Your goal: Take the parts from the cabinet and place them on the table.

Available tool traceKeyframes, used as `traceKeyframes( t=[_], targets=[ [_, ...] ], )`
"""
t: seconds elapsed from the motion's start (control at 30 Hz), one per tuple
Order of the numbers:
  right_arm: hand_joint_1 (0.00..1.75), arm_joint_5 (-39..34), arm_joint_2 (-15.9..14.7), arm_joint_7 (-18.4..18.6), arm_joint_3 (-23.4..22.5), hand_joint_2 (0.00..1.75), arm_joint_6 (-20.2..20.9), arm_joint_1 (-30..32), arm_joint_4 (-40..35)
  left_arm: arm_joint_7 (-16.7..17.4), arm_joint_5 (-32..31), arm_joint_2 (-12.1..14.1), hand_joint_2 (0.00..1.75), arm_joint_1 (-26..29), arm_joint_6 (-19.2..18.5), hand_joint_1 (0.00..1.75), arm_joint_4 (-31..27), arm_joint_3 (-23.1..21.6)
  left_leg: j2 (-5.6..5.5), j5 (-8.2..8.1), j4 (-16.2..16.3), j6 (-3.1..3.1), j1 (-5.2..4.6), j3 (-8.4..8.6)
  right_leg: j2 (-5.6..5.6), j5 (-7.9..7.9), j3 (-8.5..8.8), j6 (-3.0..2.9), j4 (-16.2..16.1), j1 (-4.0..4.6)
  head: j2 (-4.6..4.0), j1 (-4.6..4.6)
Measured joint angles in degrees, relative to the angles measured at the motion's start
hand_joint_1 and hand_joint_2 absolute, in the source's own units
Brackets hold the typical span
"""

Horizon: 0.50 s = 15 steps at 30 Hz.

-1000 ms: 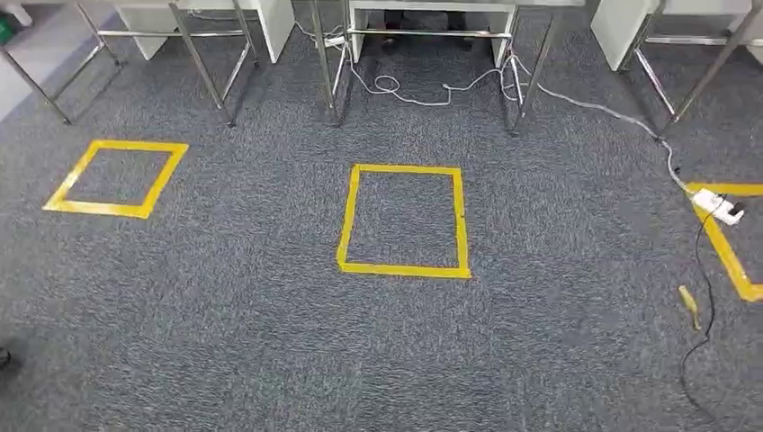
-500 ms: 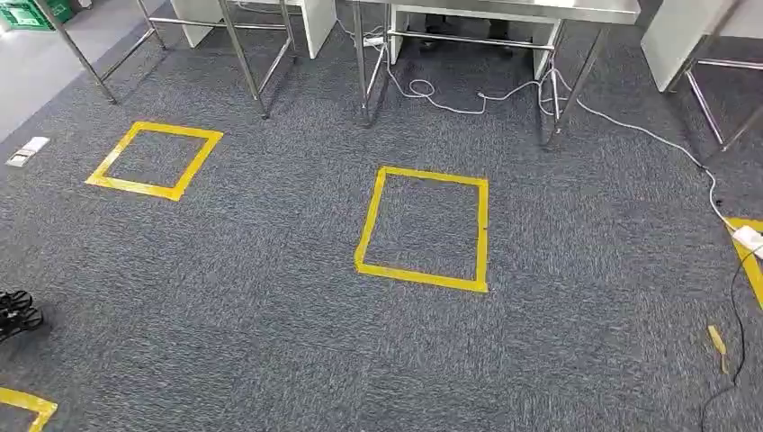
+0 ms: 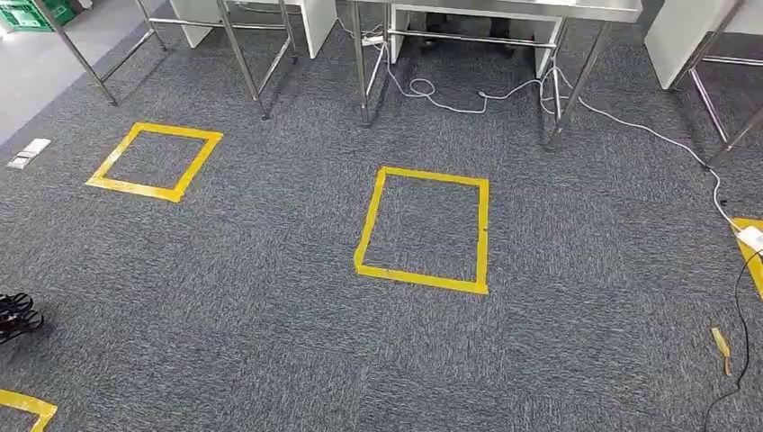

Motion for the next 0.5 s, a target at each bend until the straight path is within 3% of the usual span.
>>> traceKeyframes(
  t=[0.17, 0.2, 0.5],
  targets=[
    [0.00, 1.6, 0.0, 0.2, -0.1, 1.75, -3.2, 0.7, 0.0, -0.5, 0.0, 0.0, 0.00, 0.7, 0.0, 0.00, 0.0, 0.0, 0.01, -0.02, 0.0, -0.22, -0.70, -0.04, -0.03, 0.20, 0.51, 0.29, -0.8, 0.28, 0.00, 0.02],
    [0.00, 1.8, 0.0, 0.2, -0.1, 0.00, -3.9, 0.7, 0.0, -0.6, 0.0, 0.0, 0.00, 0.8, 0.0, 0.00, 0.0, 0.1, 0.01, -0.01, 0.0, -0.22, -0.86, -0.08, -0.03, 0.29, 0.59, 0.44, -1.0, 0.21, 0.00, 0.02],
    [0.00, 1.7, 0.0, -4.8, -0.1, 0.00, -6.1, 0.9, -0.2, -1.0, -0.1, 0.0, 0.00, 1.0, 0.1, 0.00, 0.0, 0.2, -0.05, 0.04, -0.2, -0.04, -0.97, -0.02, -0.04, 1.07, 1.54, 1.57, -3.4, 0.01, 0.00, 0.07]
  ],
)
